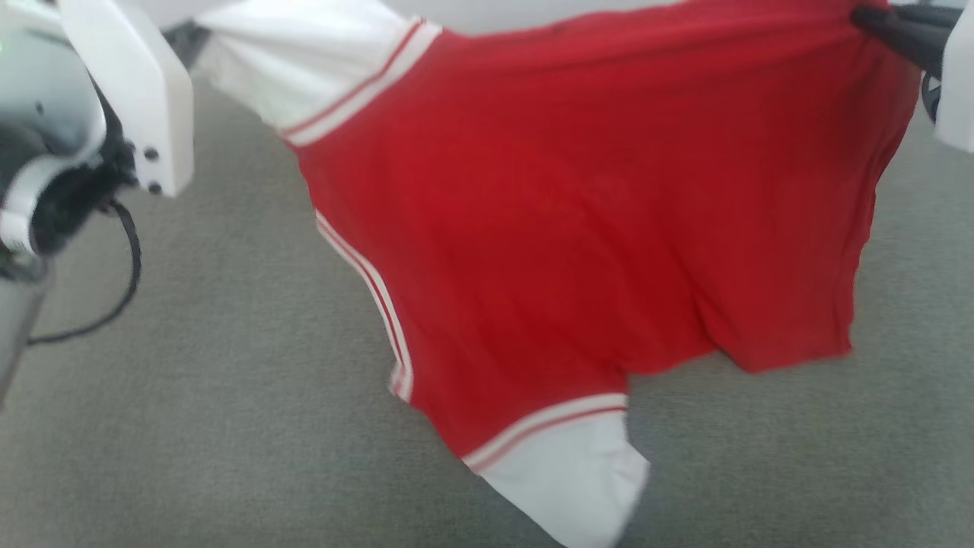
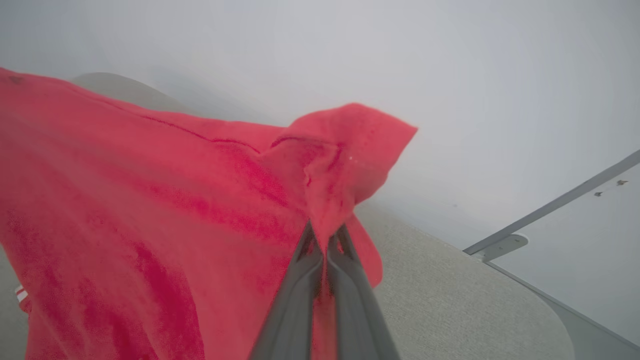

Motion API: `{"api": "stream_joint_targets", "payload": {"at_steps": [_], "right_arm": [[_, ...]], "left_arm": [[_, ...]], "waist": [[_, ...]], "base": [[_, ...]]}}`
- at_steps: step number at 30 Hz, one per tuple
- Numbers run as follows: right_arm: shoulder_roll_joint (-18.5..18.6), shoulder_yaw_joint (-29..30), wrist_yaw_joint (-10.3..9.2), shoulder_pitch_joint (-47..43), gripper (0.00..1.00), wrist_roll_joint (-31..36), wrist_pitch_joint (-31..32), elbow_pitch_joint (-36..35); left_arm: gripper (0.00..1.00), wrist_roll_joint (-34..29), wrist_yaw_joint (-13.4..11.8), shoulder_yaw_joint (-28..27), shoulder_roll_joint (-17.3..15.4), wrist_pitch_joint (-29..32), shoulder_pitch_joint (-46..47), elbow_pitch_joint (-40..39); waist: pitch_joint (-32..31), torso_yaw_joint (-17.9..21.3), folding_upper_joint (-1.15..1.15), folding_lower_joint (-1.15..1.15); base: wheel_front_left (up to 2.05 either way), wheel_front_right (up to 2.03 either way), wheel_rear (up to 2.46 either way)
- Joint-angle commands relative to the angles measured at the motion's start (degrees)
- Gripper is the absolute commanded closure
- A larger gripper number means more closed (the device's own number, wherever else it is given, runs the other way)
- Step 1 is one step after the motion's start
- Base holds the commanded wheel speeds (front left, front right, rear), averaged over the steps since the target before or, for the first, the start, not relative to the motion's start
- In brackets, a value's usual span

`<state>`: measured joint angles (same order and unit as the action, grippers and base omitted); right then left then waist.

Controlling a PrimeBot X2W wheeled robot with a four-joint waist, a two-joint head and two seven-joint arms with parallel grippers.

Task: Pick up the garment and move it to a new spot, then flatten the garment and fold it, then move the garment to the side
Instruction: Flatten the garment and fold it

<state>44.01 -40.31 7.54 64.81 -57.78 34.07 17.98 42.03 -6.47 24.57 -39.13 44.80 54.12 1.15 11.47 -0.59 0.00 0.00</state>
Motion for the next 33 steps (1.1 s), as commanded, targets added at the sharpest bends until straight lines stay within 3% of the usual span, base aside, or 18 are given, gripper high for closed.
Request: {"api": "stream_joint_targets", "payload": {"at_steps": [1, 6, 12, 19, 27, 33], "right_arm": [[0.06, 0.46, -0.10, -0.45, 1.00, 0.56, 0.22, -0.19], [-1.54, 3.18, -0.10, 0.64, 1.00, 2.39, -0.87, 1.30], [-4.81, 6.02, -0.10, 4.45, 1.00, 6.79, -6.88, 5.97], [-9.57, 9.65, -0.11, 12.81, 1.00, 15.76, -20.58, 16.94], [-15.19, 12.97, -0.11, 21.54, 1.00, 29.42, -39.40, 28.70], [-17.93, 9.47, -0.11, 18.99, 1.00, 29.24, -37.84, 34.34]], "left_arm": [[1.00, -0.67, 0.50, 0.07, -0.07, 0.00, 1.47, 0.53], [1.00, -3.25, 3.23, 1.14, 1.43, -3.63, 7.47, 5.11], [1.00, -8.36, 6.59, 2.35, 5.49, -13.36, 17.69, 15.26], [1.00, -15.32, 8.43, 2.63, 9.67, -30.87, 32.15, 28.66], [1.00, -22.44, 7.49, 3.26, 12.82, -55.06, 44.65, 38.53], [1.00, -21.16, 11.21, 5.14, 14.76, -57.58, 42.36, 45.68]], "waist": [[-0.82, 1.01, 0.00, 0.00], [-0.33, 1.73, 0.00, 0.00], [2.97, 1.90, 0.00, 0.00], [9.30, 1.80, 0.00, 0.00], [14.39, 1.40, 0.00, 0.00], [15.03, 0.24, 0.00, 0.00]], "base": [[0.00, 0.00, 0.00], [0.00, 0.00, 0.00], [0.00, 0.00, 0.00], [0.00, 0.00, 0.00], [0.00, 0.00, 0.00], [0.00, 0.00, 0.00]]}}
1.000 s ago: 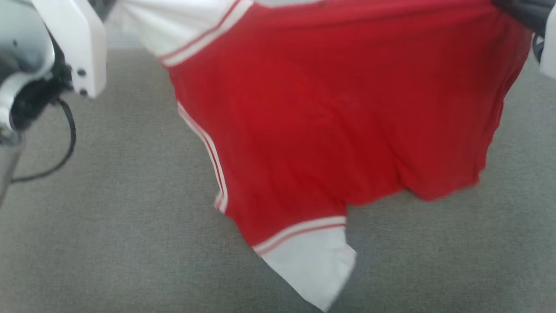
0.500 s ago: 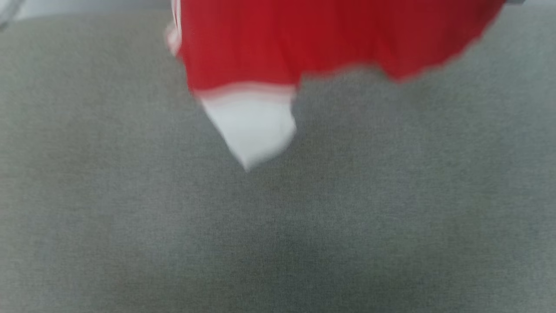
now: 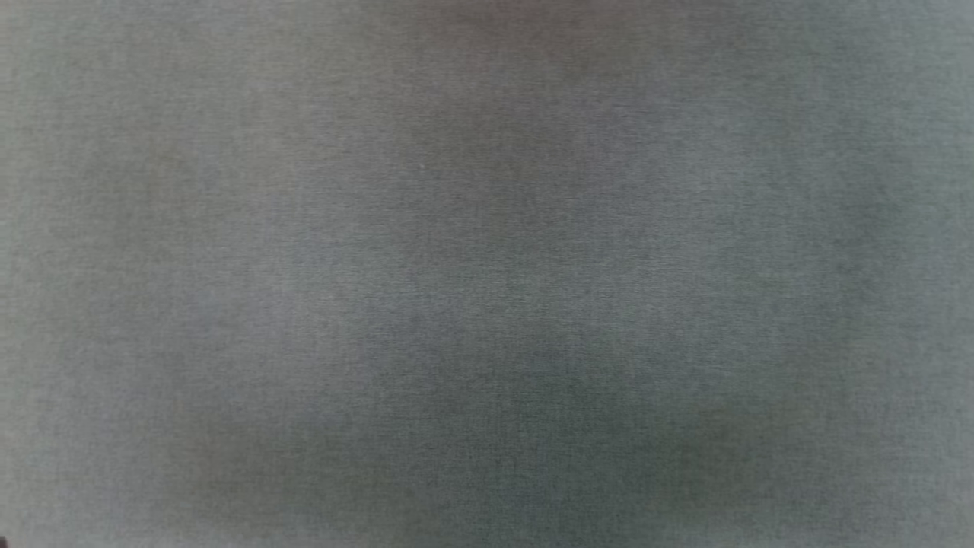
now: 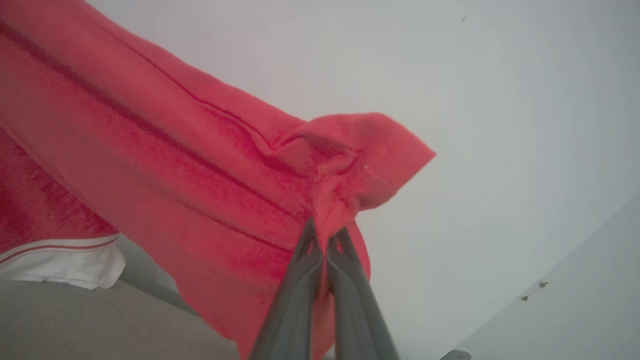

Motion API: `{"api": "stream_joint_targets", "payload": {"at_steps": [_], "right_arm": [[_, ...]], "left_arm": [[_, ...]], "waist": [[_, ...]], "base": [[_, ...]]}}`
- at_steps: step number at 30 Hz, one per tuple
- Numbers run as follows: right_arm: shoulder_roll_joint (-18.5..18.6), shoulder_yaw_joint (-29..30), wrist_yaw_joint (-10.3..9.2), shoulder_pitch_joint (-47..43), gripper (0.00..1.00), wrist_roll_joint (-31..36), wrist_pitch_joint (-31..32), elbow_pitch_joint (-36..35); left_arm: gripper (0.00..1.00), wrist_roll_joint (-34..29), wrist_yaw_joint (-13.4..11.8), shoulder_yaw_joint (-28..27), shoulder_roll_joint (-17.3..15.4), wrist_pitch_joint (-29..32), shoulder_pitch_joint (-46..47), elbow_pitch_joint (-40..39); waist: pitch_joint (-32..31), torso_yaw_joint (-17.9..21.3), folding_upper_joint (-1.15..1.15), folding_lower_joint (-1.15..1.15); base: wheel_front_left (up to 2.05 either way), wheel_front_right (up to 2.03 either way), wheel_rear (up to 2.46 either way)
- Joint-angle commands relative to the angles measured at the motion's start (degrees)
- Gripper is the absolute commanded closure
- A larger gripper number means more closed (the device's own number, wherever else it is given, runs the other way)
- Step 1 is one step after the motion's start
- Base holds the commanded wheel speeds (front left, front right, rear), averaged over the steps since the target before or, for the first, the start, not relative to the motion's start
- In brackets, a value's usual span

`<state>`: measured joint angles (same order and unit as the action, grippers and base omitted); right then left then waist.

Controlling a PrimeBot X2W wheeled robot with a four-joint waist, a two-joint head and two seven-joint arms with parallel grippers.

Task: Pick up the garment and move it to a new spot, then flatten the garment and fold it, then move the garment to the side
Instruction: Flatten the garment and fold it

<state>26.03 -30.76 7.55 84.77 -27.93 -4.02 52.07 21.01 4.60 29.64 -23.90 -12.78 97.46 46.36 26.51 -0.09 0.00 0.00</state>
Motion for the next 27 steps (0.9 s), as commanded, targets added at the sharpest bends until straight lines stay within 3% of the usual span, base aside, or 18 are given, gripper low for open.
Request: {"api": "stream_joint_targets", "payload": {"at_steps": [1, 11, 14, 20, 24, 27], "right_arm": [[-0.19, -0.84, -0.12, -1.84, 1.00, -1.19, 0.58, 0.50], [1.97, -8.53, -0.12, -13.91, 1.00, -10.72, 7.18, -3.20], [3.94, -11.07, -0.12, -18.16, 1.00, -14.13, 9.57, -6.72], [10.37, -15.08, -0.11, -26.92, 1.00, -21.01, 14.08, -16.54], [14.21, -15.71, -0.11, -32.34, 1.00, -24.04, 15.84, -21.96], [16.52, -15.88, -0.11, -36.33, 1.00, -25.17, 16.84, -25.60]], "left_arm": [[1.00, 0.20, 0.68, 0.65, -0.34, 0.46, -2.13, 1.62], [1.00, 7.68, 2.76, 4.56, 0.56, 11.32, -15.75, 5.69], [1.00, 11.66, 2.77, 7.45, -0.28, 17.54, -21.78, 2.33], [1.00, 20.07, 2.72, 9.53, -4.92, 30.30, -34.02, -8.99], [1.00, 23.68, -0.33, 9.65, -8.52, 37.18, -42.94, -19.52], [1.00, 25.70, -4.04, 9.81, -11.99, 41.68, -50.23, -28.87]], "waist": [[-0.08, -0.46, 0.00, 0.00], [-3.70, -2.30, 0.00, 0.00], [-5.57, -2.79, 0.00, 0.00], [-9.05, -4.07, 0.00, 0.00], [-10.84, -4.32, 0.00, 0.00], [-11.89, -4.22, 0.00, 0.00]], "base": [[0.00, 0.00, 0.00], [0.00, 0.00, 0.00], [0.00, 0.00, 0.00], [0.00, 0.00, 0.00], [0.00, 0.00, 0.00], [0.00, 0.00, 0.00]]}}
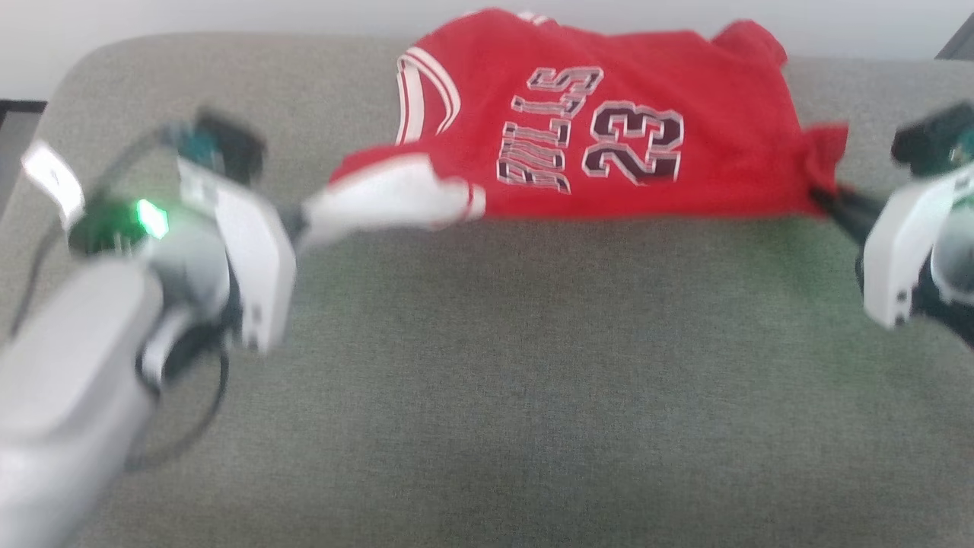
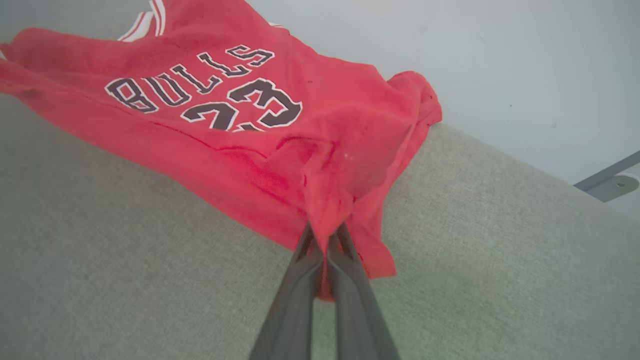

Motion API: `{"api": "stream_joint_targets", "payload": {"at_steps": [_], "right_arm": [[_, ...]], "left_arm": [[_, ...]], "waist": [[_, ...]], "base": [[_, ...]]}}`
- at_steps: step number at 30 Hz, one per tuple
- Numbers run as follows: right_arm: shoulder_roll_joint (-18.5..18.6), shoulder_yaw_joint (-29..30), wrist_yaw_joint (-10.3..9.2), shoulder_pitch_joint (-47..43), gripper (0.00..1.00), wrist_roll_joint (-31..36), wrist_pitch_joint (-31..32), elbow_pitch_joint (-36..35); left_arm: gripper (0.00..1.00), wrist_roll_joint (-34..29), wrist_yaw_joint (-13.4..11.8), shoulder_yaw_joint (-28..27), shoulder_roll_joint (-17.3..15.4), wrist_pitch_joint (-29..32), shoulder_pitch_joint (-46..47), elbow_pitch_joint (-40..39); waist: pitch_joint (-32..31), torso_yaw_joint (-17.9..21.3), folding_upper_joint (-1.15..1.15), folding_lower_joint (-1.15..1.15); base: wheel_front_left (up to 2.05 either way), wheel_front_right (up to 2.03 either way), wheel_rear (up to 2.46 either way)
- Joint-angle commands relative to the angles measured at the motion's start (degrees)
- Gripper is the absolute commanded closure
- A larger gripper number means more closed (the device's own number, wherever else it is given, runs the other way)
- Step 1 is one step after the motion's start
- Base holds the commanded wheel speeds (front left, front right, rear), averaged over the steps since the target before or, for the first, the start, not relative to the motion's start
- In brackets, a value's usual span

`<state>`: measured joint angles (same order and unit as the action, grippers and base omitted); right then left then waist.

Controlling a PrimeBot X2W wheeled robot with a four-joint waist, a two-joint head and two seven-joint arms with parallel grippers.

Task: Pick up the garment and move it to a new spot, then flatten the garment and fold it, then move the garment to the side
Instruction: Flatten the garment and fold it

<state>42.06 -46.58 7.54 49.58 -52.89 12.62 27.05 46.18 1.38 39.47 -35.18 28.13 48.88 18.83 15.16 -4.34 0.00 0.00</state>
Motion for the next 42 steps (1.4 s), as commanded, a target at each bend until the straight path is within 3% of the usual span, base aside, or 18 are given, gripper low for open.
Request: {"api": "stream_joint_targets", "payload": {"at_steps": [1, 7, 13, 19, 24, 32, 38, 42], "right_arm": [[1.83, -0.20, -0.10, -3.98, 1.00, -1.27, 1.08, -2.99], [6.09, 0.32, -0.10, -11.88, 1.00, -3.58, 3.33, -9.37], [10.61, 1.34, -0.10, -20.22, 1.00, -5.19, 5.16, -15.57], [13.59, 1.98, -0.10, -27.07, 1.00, -7.58, 7.59, -20.27], [15.10, 4.09, -0.10, -31.17, 1.00, -9.72, 8.61, -23.45], [13.66, 9.32, -0.10, -32.94, 1.00, -8.46, 6.74, -25.11], [10.66, 14.65, -0.10, -30.34, 1.00, -4.76, 6.27, -25.44], [8.64, 16.93, -0.10, -27.32, 1.00, -2.08, 7.46, -24.57]], "left_arm": [[1.00, 2.47, -3.59, -0.17, -3.07, 3.30, -6.52, -7.65], [1.00, 5.60, -12.51, -0.03, -9.37, 8.18, -19.89, -24.46], [1.00, 8.04, -19.31, 0.90, -12.98, 10.11, -30.97, -34.77], [1.00, 9.64, -22.72, 2.25, -13.32, 10.66, -36.97, -38.65], [1.00, 9.83, -23.65, 2.81, -14.02, 11.56, -37.96, -40.50], [1.00, 6.84, -23.41, -0.01, -17.05, 12.64, -31.81, -43.59], [1.00, 4.16, -21.24, -2.07, -18.72, 15.49, -22.95, -43.42], [1.00, 2.82, -17.63, -2.04, -17.68, 17.84, -15.76, -40.42]], "waist": [[-1.00, 0.19, 0.00, 0.00], [-1.49, 0.43, 0.00, 0.00], [-1.51, 0.51, 0.00, 0.00], [-1.48, 0.53, 0.00, 0.00], [-1.20, 0.63, 0.00, 0.00], [-0.74, 1.43, 0.00, 0.00], [0.52, 2.99, 0.00, 0.00], [2.18, 3.86, 0.00, 0.00]], "base": [[0.00, 0.00, 0.00], [0.00, 0.00, 0.00], [0.00, 0.00, 0.00], [0.00, 0.00, 0.00], [0.00, 0.00, 0.00], [0.00, 0.00, 0.00], [0.00, 0.00, 0.00], [0.00, 0.00, 0.00]]}}
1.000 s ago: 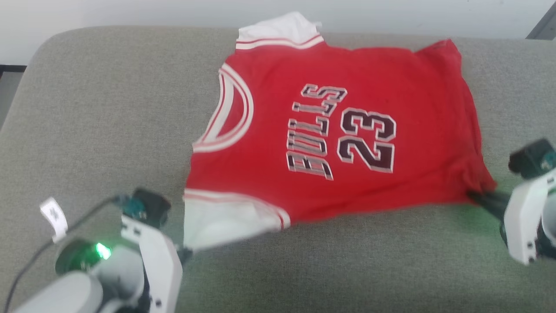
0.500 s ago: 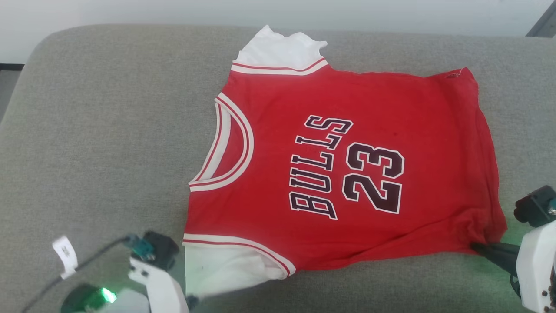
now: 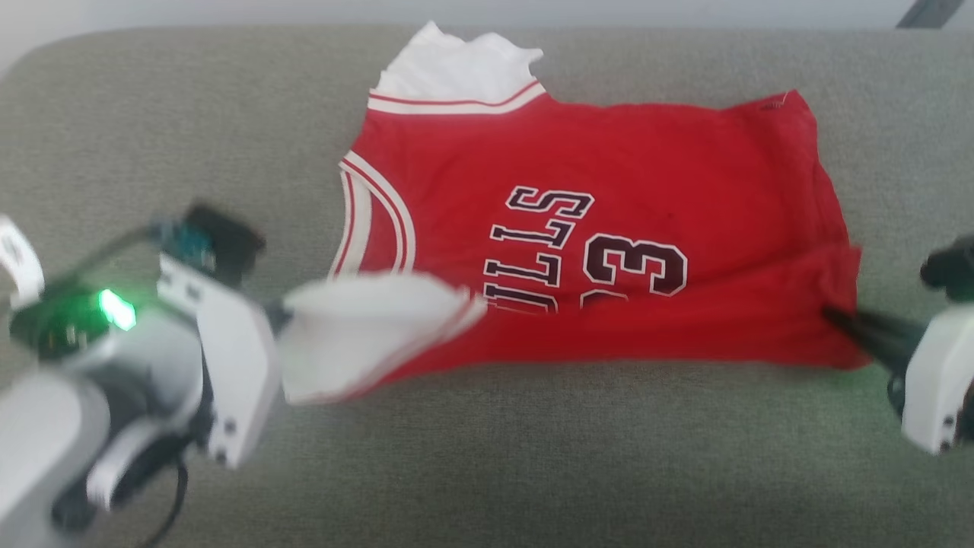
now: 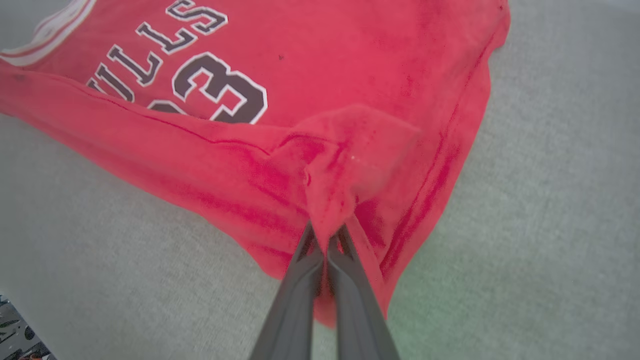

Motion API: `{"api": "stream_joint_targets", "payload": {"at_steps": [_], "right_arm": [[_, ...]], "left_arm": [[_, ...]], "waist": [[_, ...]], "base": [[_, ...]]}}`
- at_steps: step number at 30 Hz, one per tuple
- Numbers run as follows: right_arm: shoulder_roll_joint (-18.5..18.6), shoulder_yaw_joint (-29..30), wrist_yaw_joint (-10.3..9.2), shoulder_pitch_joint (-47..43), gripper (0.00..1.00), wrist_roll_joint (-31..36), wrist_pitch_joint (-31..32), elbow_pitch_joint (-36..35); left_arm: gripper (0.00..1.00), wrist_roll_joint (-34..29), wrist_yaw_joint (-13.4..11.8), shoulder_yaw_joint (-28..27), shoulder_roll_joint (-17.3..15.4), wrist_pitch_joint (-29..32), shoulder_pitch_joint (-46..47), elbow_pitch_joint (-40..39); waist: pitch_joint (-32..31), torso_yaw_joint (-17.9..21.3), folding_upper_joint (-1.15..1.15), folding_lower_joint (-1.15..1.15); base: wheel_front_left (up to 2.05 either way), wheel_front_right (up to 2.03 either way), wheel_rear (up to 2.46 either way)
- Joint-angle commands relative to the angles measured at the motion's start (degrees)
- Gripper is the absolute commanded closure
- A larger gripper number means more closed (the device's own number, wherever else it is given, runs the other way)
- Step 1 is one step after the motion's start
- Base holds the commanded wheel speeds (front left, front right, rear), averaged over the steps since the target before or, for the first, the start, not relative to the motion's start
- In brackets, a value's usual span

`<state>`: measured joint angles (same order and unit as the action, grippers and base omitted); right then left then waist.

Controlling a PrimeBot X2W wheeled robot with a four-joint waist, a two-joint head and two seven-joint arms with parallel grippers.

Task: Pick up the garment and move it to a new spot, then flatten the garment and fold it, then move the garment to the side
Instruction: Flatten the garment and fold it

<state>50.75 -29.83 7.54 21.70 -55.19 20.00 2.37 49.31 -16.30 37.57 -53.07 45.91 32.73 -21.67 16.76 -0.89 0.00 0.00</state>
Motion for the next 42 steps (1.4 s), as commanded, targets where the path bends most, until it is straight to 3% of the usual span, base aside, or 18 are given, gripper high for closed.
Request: {"api": "stream_joint_targets", "payload": {"at_steps": [1, 13, 20, 23, 24, 25, 26, 27, 28, 29, 30, 31, 42], "right_arm": [[-0.60, 0.66, -0.10, 1.51, 1.00, 0.91, 0.27, 0.59], [-10.26, 2.41, -0.10, 13.71, 1.00, 9.38, 2.37, 9.78], [-14.24, -1.04, -0.10, 17.60, 1.00, 8.86, 4.46, 15.09], [-15.34, -2.36, -0.10, 18.59, 1.00, 8.47, 4.97, 17.01], [-15.65, -2.51, -0.10, 19.06, 0.95, 8.44, 4.77, 17.57], [-15.89, -2.59, -0.10, 19.42, 0.76, 8.61, 4.41, 18.17], [-16.06, -2.71, -0.10, 19.68, 0.64, 8.75, 4.46, 18.64], [-16.13, -2.69, -0.10, 19.99, 0.50, 8.79, 4.46, 19.19], [-16.13, -2.69, -0.10, 19.99, 0.50, 8.79, 4.46, 19.19], [-16.11, -2.50, -0.10, 20.23, 0.22, 8.93, 3.99, 19.51], [-16.00, -2.33, -0.10, 20.29, 0.04, 9.04, 3.64, 19.62], [-15.90, -2.07, -0.10, 20.26, 0.00, 9.17, 3.06, 19.48], [-16.54, 7.82, -0.10, 15.07, 0.00, 13.66, -5.22, 18.11]], "left_arm": [[1.00, -0.50, 1.05, -0.05, 0.96, 0.49, 2.30, 1.39], [1.00, -3.21, 12.05, 3.17, 12.08, 1.21, 21.12, 24.55], [1.00, -1.78, 15.00, 5.03, 17.86, 1.48, 24.43, 38.83], [1.00, -1.11, 14.71, 5.11, 19.70, 1.32, 24.99, 43.89], [0.92, -1.23, 14.89, 5.33, 20.23, 1.24, 25.04, 45.24], [0.73, -0.97, 14.50, 5.12, 20.61, 1.00, 25.07, 46.63], [0.53, -0.74, 14.19, 4.80, 21.00, 0.90, 25.17, 47.82], [0.09, -0.97, 14.33, 4.89, 21.33, 0.65, 25.47, 48.44], [0.09, -0.97, 14.33, 4.89, 21.33, 0.65, 25.47, 48.44], [0.00, -0.95, 14.31, 4.72, 21.57, 0.25, 25.69, 49.02], [0.00, -0.76, 13.93, 4.39, 21.87, -0.33, 25.79, 49.34], [0.00, -0.46, 13.66, 4.01, 22.06, -0.74, 25.76, 49.49], [0.00, 1.81, 6.60, 2.41, 18.61, 1.91, 18.73, 41.98]], "waist": [[1.00, 0.58, 0.00, 0.00], [7.29, 2.94, 0.00, 0.00], [9.22, 3.57, 0.00, 0.00], [9.18, 3.75, 0.00, 0.00], [9.05, 3.76, 0.00, 0.00], [8.87, 3.77, 0.00, 0.00], [8.60, 3.80, 0.00, 0.00], [8.32, 3.79, 0.00, 0.00], [8.32, 3.79, 0.00, 0.00], [7.96, 3.71, 0.00, 0.00], [7.55, 3.56, 0.00, 0.00], [7.13, 3.47, 0.00, 0.00], [2.30, 2.05, 0.00, 0.00]], "base": [[0.00, 0.00, 0.00], [0.00, 0.00, 0.00], [0.00, 0.00, 0.00], [0.00, 0.00, 0.00], [0.00, 0.00, 0.00], [0.00, 0.00, 0.00], [0.00, 0.00, 0.00], [0.00, 0.00, 0.00], [0.00, 0.00, 0.00], [0.00, 0.00, 0.00], [0.00, 0.00, 0.00], [0.00, 0.00, 0.00], [0.00, 0.00, 0.00]]}}
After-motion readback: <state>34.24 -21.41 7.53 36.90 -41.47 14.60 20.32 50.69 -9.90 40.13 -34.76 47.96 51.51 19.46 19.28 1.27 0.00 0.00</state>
